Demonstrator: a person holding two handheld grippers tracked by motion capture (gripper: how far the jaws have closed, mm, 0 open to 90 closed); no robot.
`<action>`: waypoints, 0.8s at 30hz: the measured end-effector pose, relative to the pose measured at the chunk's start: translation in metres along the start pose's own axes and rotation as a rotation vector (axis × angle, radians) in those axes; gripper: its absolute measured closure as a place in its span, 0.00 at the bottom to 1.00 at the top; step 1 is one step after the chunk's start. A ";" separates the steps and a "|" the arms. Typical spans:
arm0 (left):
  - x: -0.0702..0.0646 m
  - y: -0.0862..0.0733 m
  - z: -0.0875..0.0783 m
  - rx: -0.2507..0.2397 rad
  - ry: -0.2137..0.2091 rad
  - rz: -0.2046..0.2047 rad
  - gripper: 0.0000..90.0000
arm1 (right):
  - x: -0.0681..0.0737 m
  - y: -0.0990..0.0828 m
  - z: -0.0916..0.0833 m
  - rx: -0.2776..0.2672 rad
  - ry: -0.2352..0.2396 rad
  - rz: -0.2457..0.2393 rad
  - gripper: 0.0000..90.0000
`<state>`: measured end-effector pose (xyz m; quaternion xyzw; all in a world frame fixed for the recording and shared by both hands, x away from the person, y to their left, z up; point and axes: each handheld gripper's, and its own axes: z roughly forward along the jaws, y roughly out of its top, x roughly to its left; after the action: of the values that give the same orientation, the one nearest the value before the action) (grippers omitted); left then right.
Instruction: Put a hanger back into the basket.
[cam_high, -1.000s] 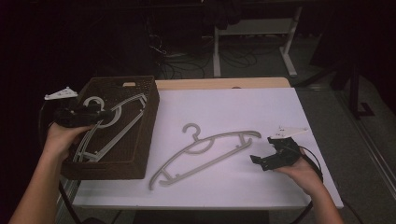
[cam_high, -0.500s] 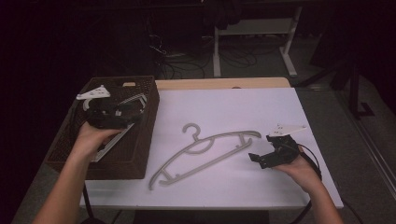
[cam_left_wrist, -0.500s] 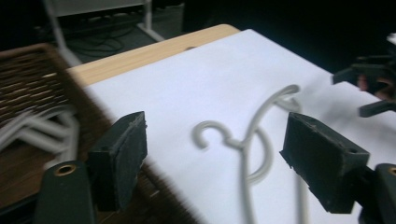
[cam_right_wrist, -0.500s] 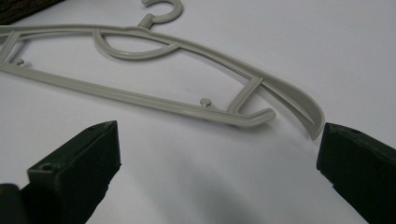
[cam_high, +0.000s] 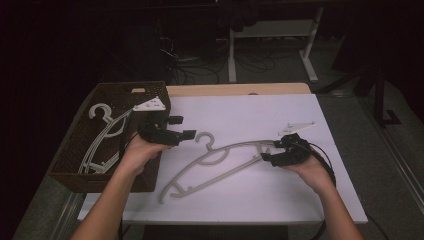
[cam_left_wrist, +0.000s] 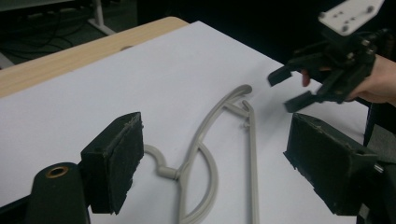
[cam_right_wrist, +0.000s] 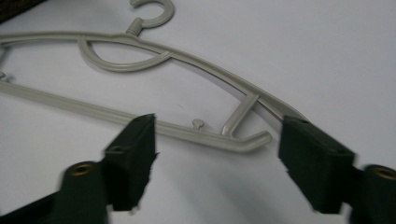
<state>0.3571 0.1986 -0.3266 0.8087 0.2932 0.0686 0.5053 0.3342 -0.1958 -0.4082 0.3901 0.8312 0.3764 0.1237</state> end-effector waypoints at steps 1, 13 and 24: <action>-0.001 -0.001 0.003 0.002 -0.004 -0.001 0.21 | -0.001 0.003 0.004 0.012 -0.002 -0.004 0.42; -0.008 -0.023 0.035 0.072 -0.016 0.001 0.21 | -0.010 0.005 0.033 0.082 -0.034 -0.022 0.99; -0.009 -0.041 0.050 0.118 -0.007 -0.016 0.22 | -0.010 -0.001 0.043 0.105 -0.011 -0.034 0.99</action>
<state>0.3535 0.1680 -0.3839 0.8349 0.3016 0.0442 0.4582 0.3620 -0.1806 -0.4390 0.3838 0.8558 0.3278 0.1139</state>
